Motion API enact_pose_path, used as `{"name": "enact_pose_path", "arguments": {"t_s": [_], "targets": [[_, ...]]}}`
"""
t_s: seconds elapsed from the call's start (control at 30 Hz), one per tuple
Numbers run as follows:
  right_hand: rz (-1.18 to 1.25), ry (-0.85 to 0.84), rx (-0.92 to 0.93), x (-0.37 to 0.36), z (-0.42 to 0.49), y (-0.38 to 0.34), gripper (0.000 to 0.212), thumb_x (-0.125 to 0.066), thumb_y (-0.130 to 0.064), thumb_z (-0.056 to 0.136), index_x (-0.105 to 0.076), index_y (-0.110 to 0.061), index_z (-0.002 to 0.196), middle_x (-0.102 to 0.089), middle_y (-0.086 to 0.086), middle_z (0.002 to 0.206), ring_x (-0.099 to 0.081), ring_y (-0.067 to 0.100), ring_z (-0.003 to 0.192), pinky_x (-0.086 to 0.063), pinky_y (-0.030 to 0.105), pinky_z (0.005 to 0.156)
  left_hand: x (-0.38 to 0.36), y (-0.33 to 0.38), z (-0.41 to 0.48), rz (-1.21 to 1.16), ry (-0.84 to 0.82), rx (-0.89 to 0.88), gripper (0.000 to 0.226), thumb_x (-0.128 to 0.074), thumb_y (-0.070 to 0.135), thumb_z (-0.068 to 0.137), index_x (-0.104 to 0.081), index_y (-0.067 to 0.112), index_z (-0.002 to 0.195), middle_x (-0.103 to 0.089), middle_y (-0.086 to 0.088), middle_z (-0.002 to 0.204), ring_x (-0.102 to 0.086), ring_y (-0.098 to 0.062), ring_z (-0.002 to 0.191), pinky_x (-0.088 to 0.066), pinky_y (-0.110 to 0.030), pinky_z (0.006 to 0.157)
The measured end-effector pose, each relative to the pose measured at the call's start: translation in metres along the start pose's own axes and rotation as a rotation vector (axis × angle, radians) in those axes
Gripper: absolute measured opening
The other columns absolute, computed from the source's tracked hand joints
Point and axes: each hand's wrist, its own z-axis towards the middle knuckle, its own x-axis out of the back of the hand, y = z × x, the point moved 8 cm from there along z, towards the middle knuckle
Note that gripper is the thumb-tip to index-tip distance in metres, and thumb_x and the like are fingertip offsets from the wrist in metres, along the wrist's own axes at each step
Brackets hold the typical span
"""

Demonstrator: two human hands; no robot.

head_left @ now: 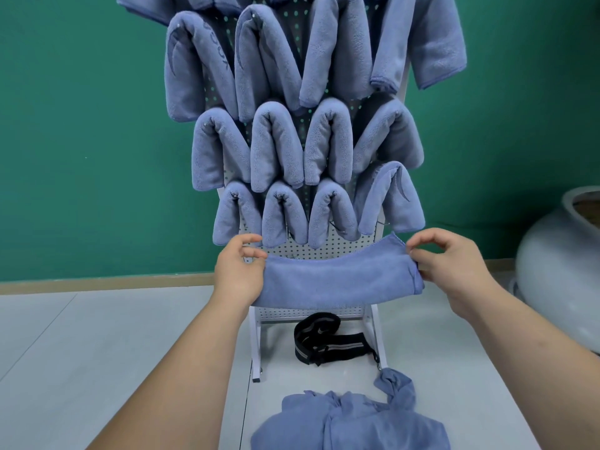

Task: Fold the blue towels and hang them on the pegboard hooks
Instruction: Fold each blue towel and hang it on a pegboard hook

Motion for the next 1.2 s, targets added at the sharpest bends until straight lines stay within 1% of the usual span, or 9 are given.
{"name": "enact_pose_path", "arguments": {"t_s": [0.13,0.3,0.4,0.47,0.53,0.7,0.9,1.07,1.2], "targets": [[-0.018,-0.095,-0.017,-0.009,0.001,0.003,0.027,-0.063,0.016,0.089,-0.075,-0.007,0.081,-0.076,0.008,0.094,-0.067,0.018,0.069,-0.059,0.028,0.062,-0.005,-0.001,-0.004,-0.049,-0.049,0.047,0.038,-0.051,-0.002,0.096,-0.072,0.029,0.103,-0.078,0.009,0.092,-0.068,-0.011,0.096,-0.048,-0.028,0.081],[-0.280,-0.119,-0.005,-0.009,0.009,0.020,0.050,-0.049,0.012,0.090,-0.083,-0.023,0.078,-0.080,-0.003,0.090,-0.070,0.039,0.092,-0.061,0.052,0.084,-0.014,0.004,-0.008,-0.035,-0.148,0.020,0.032,-0.057,0.002,0.095,-0.076,0.028,0.097,-0.079,0.012,0.094,-0.069,-0.010,0.095,-0.050,-0.028,0.084],[-0.400,-0.126,0.025,-0.007,0.006,0.022,0.038,-0.063,-0.002,0.090,-0.083,-0.033,0.083,-0.079,-0.007,0.088,-0.063,0.025,0.072,-0.053,0.036,0.063,-0.020,0.012,-0.013,0.058,-0.279,-0.087,0.028,-0.078,0.010,0.087,-0.077,0.031,0.106,-0.075,0.016,0.106,-0.067,-0.004,0.092,-0.051,-0.022,0.083],[-0.448,-0.150,0.063,-0.006,0.004,0.018,0.022,-0.084,-0.015,0.083,-0.083,-0.035,0.091,-0.078,-0.010,0.090,-0.067,0.020,0.078,-0.058,0.040,0.074,-0.024,0.013,-0.013,0.171,-0.341,-0.178,0.039,-0.084,0.010,0.082,-0.076,0.032,0.113,-0.070,0.017,0.115,-0.065,-0.003,0.102,-0.050,-0.020,0.091],[-0.623,-0.199,0.136,-0.006,0.002,0.014,0.033,-0.093,-0.023,0.074,-0.080,-0.040,0.099,-0.075,-0.017,0.097,-0.068,0.012,0.086,-0.059,0.036,0.081,-0.025,0.013,-0.012,0.306,-0.359,-0.260,0.041,-0.085,0.010,0.081,-0.075,0.034,0.112,-0.065,0.014,0.118,-0.062,-0.005,0.108,-0.047,-0.017,0.093],[-0.908,-0.240,0.302,-0.005,-0.001,0.010,0.038,-0.080,-0.006,0.083,-0.073,-0.042,0.095,-0.064,-0.015,0.096,-0.060,0.005,0.085,-0.042,0.022,0.073,-0.020,0.013,-0.007,0.525,-0.305,-0.362,0.026,-0.077,0.008,0.089,-0.073,0.028,0.104,-0.062,0.007,0.112,-0.059,-0.015,0.104,-0.045,-0.027,0.095],[-0.799,-0.077,0.208,0.021,0.001,0.008,0.034,-0.070,-0.006,0.087,-0.071,-0.037,0.074,-0.069,-0.015,0.092,-0.064,0.000,0.079,-0.040,0.014,0.066,-0.014,0.017,-0.010,0.494,-0.329,-0.361,0.026,-0.068,0.004,0.088,-0.072,0.027,0.098,-0.062,0.012,0.105,-0.061,-0.012,0.097,-0.050,-0.025,0.084],[-0.787,-0.296,0.202,-0.019,-0.015,0.006,0.029,-0.073,-0.008,0.085,-0.074,-0.036,0.089,-0.073,-0.021,0.091,-0.063,-0.008,0.081,-0.040,0.005,0.067,-0.048,0.023,-0.034,0.705,-0.552,-0.431,0.030,-0.065,0.007,0.081,-0.067,0.033,0.095,-0.063,0.018,0.098,-0.058,-0.012,0.097,-0.046,-0.023,0.079],[-0.727,-0.566,0.163,-0.066,-0.034,0.018,0.020,-0.082,-0.027,0.087,-0.076,-0.036,0.103,-0.076,-0.021,0.102,-0.070,-0.003,0.087,-0.056,0.023,0.083,-0.062,0.031,-0.046,0.714,-0.617,-0.455,0.032,-0.067,0.010,0.081,-0.072,0.030,0.106,-0.067,0.017,0.100,-0.057,-0.008,0.094,-0.043,-0.019,0.080]]}}
